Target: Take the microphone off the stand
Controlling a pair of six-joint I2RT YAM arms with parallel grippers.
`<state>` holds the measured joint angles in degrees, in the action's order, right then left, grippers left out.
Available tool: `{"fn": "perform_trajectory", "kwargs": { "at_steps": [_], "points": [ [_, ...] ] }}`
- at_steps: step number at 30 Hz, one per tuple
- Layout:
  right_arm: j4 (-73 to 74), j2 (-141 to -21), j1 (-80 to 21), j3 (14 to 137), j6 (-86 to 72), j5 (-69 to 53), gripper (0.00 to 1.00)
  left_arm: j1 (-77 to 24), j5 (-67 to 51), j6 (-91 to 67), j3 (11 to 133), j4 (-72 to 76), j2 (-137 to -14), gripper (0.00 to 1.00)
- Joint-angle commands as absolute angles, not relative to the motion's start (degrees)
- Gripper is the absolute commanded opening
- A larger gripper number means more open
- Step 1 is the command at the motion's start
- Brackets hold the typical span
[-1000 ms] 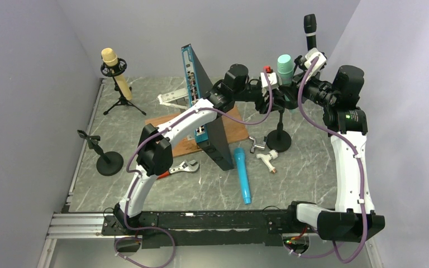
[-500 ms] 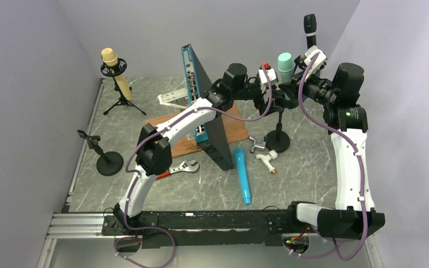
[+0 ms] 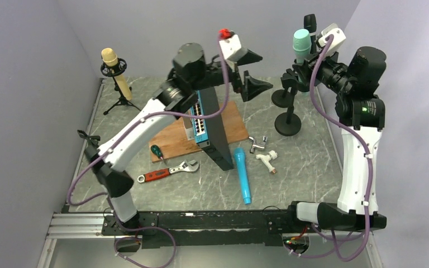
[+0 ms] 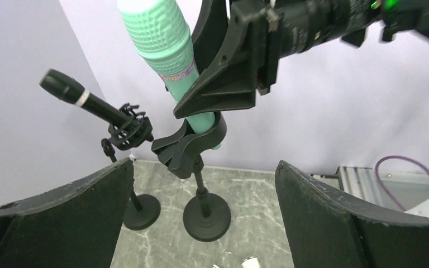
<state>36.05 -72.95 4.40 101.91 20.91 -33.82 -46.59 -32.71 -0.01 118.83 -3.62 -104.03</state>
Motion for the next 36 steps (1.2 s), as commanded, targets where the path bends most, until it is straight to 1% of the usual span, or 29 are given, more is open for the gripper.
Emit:
{"fn": "perform_trajectory", "kwargs": {
  "at_steps": [1,4,6,9,11,15,18,21,22,24,28,30,31,34,36],
  "points": [
    [36.07,-68.82,3.74,106.23,17.81,-34.39,0.00,-46.52,-28.65,-6.75,112.97,-3.22,-95.12,0.99],
    [35.43,-62.57,3.53,101.61,12.32,-36.84,0.00,-46.47,-27.99,-10.57,107.83,-4.73,-88.85,0.99],
    [34.48,-59.18,3.56,98.13,7.97,-39.28,0.00,-46.52,-29.09,-12.69,101.69,-3.88,-84.03,0.99],
    [38.76,-57.03,3.49,98.60,4.20,-43.86,0.00,-46.47,-30.08,-14.91,93.53,-2.73,-75.56,0.99],
    [38.67,-54.19,2.64,96.31,1.47,-45.34,0.00,-46.55,-30.56,-15.15,88.75,-3.12,-70.61,0.99],
    [34.69,-48.61,2.08,91.07,-6.77,-55.00,0.00,-46.54,-30.91,-15.91,79.89,-4.72,-61.53,0.99],
    [26.41,-45.67,1.31,85.58,-15.48,-62.21,0.00,-46.58,-29.99,-16.47,75.09,-6.93,-56.36,0.99],
    [10.32,-43.36,0.61,78.00,-28.51,-67.73,0.00,-46.54,-28.31,-17.03,71.63,-9.11,-52.69,0.99],
    [7.52,-43.14,0.25,76.71,-30.19,-68.17,0.00,-46.58,-27.62,-17.19,70.92,-10.33,-51.85,0.99],
    [6.44,-43.76,0.25,76.56,-30.87,-68.53,0.00,-46.52,-26.41,-17.10,70.17,-12.93,-50.65,0.99],
    [1.71,-45.96,-4.69,76.33,-33.25,-68.14,0.00,-46.57,-22.91,-16.74,68.68,-16.81,-48.19,0.99],
    [0.46,-47.24,-8.86,76.02,-33.12,-66.16,0.00,-46.54,-21.01,-16.35,67.90,-17.88,-47.19,0.99],
    [1.88,-48.20,-12.23,76.38,-30.41,-63.91,0.00,-46.56,-19.89,-16.15,67.64,-18.41,-46.74,0.99],
    [13.55,-52.65,-26.12,80.08,-18.76,-53.18,0.00,-46.58,-15.34,-15.39,66.96,-20.32,-45.19,0.99],
    [16.24,-55.17,-35.71,81.77,-13.79,-45.81,0.00,-46.58,-11.22,-15.13,66.65,-22.22,-44.08,0.99]
  ]
}}
